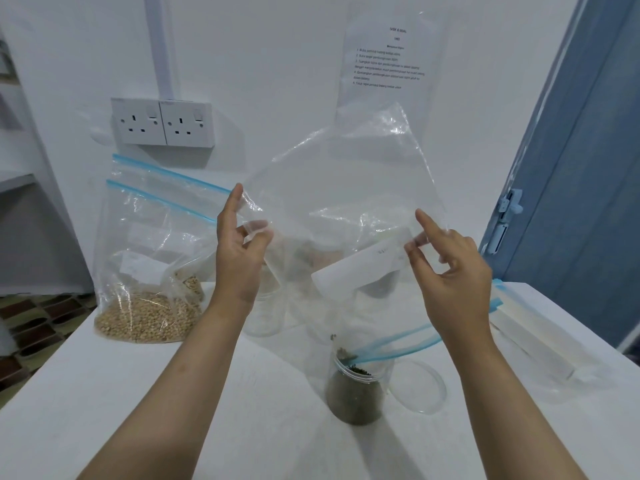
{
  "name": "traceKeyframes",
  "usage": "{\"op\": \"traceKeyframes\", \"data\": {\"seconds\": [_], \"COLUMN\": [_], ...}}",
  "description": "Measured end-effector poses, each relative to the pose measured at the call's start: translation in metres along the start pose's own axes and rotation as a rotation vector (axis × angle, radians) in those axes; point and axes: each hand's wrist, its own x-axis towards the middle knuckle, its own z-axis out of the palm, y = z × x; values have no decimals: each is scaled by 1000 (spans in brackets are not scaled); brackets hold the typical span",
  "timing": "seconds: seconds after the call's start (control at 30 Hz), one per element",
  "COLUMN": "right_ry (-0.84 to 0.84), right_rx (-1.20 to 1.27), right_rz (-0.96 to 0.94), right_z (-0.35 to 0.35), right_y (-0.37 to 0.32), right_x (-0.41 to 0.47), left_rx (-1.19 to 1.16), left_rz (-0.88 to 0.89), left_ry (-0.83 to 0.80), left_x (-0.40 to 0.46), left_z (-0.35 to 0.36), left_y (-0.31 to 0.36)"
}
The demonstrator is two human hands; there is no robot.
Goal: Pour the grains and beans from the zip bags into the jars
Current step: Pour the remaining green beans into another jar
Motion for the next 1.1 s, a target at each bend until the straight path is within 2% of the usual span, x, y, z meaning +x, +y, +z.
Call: {"op": "traceKeyframes", "data": {"seconds": [0.77, 1.1], "right_ry": [90, -32], "right_rx": [17, 103], "right_rz": [-13, 54], "right_z": [-2, -18], "right_y": [2, 16], "right_x": [-7, -13], "left_rx": [-4, -81], "left_rz": [5, -27], "left_ry": [9, 0], "left_x": [0, -7], "left_z": [8, 24], "left_y": [-2, 3]}}
